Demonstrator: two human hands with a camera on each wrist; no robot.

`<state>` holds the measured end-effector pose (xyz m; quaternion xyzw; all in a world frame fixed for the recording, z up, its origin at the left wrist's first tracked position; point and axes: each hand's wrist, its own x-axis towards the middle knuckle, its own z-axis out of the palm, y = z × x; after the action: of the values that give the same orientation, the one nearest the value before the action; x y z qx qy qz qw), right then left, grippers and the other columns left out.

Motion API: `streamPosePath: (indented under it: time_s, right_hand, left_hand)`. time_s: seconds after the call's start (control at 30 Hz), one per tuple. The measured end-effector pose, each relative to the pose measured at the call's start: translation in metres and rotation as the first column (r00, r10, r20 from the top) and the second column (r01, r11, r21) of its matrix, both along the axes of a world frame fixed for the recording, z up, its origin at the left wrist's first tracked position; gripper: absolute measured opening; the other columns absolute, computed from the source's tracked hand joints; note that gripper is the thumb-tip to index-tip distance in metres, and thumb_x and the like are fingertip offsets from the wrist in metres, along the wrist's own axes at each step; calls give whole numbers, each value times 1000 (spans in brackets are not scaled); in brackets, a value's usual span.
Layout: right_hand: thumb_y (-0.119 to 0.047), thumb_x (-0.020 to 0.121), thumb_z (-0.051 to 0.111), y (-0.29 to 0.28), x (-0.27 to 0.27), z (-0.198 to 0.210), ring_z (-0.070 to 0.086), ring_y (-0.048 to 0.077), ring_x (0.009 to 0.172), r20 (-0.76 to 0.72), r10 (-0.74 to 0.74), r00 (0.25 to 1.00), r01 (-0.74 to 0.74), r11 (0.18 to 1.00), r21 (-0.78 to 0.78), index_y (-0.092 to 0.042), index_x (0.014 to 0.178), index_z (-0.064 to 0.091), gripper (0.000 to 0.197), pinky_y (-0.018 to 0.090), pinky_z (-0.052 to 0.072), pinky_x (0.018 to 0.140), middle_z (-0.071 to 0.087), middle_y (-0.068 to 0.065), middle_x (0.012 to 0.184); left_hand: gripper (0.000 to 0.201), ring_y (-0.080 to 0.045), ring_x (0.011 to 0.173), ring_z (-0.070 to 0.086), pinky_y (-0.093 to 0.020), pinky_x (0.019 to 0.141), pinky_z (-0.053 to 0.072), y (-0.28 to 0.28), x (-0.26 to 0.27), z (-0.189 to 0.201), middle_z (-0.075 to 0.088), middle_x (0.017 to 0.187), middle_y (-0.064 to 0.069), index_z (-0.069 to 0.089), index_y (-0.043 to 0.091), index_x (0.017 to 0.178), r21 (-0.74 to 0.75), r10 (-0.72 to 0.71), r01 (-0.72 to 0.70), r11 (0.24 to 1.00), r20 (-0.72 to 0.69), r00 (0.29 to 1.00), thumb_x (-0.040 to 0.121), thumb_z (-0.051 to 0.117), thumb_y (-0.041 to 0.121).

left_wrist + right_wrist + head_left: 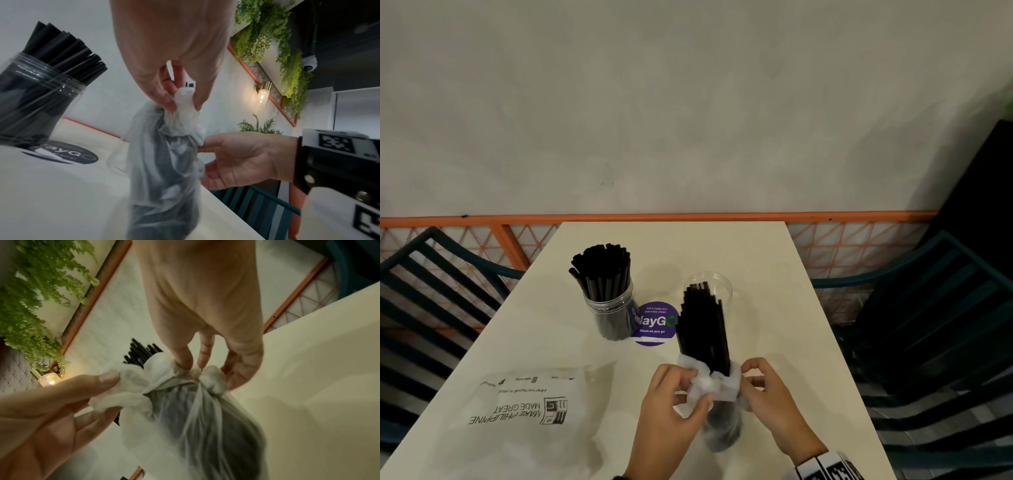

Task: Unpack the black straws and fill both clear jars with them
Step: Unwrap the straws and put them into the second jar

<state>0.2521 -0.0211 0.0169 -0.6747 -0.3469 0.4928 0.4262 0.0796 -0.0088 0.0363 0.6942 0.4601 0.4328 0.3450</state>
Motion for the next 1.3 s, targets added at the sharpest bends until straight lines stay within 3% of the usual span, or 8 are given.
streamPosePath:
  time_s: [0.33,0.57,0.67,0.77,0.97,1.1,1.2,1.3]
  right_hand:
    - [-22,74,62,-16,-10,15,64,17,101,-321,218,922,-199,976,93,-17,104,70,32,30,50,91,73,1,101]
    - [-40,81,59,-14,-30,14,67,13,99,-154,111,982,-84,981,173,-37,120,47,41,32,56,87,69,2,109]
    - [-71,70,49,-14,-41,14,59,-8,104,6,59,998,-58,962,267,-47,124,36,60,12,49,87,62,-29,111]
    - [-43,91,39,-12,-46,12,45,-6,117,1,93,996,-90,959,268,-37,129,29,40,-5,35,83,45,-32,121]
    - [-70,76,52,-5,-44,-21,55,18,111,267,138,954,-193,962,191,-50,141,10,80,42,48,93,57,2,122]
    - [-92,58,30,-5,-31,-12,44,10,113,367,113,923,-187,967,173,-36,141,0,105,14,38,91,46,-8,124]
    - [-94,57,22,-11,-29,-14,35,-3,118,418,130,899,-222,958,180,-39,133,-8,98,-2,25,92,28,-27,129]
    - [-91,61,24,-13,-32,-18,27,-21,119,405,112,908,-207,958,200,-48,129,-5,86,-4,26,90,24,-28,134]
  left_hand:
    - [22,-1,88,56,-13,71,50,3,-13,-7,52,98,23,53,49,85,20,-18,18,1000,-12,1000,65,60,42]
    - [23,7,83,54,-7,68,45,8,-17,0,51,98,26,48,53,87,90,-152,160,983,-93,984,68,57,45]
    - [22,1,81,55,-13,68,47,14,-18,-2,49,97,25,50,37,87,109,-134,149,983,-131,982,67,56,44]
    - [19,-3,77,56,-12,64,46,17,-17,0,51,95,12,49,30,81,97,-127,140,985,-128,984,67,55,41]
    - [32,-1,93,59,-20,80,51,21,-25,4,60,103,18,53,51,96,-14,-296,296,955,-115,948,68,55,67]
    - [40,8,96,58,-16,82,50,24,-35,13,47,119,40,48,69,102,-29,-509,517,856,-226,830,74,61,44]
    - [35,8,85,54,-15,76,47,30,-35,39,59,104,24,59,45,105,249,-250,311,917,-246,936,72,62,33]
    - [66,-3,115,44,-20,93,40,39,-23,68,42,125,14,44,29,128,364,-11,56,930,-124,992,69,64,50]
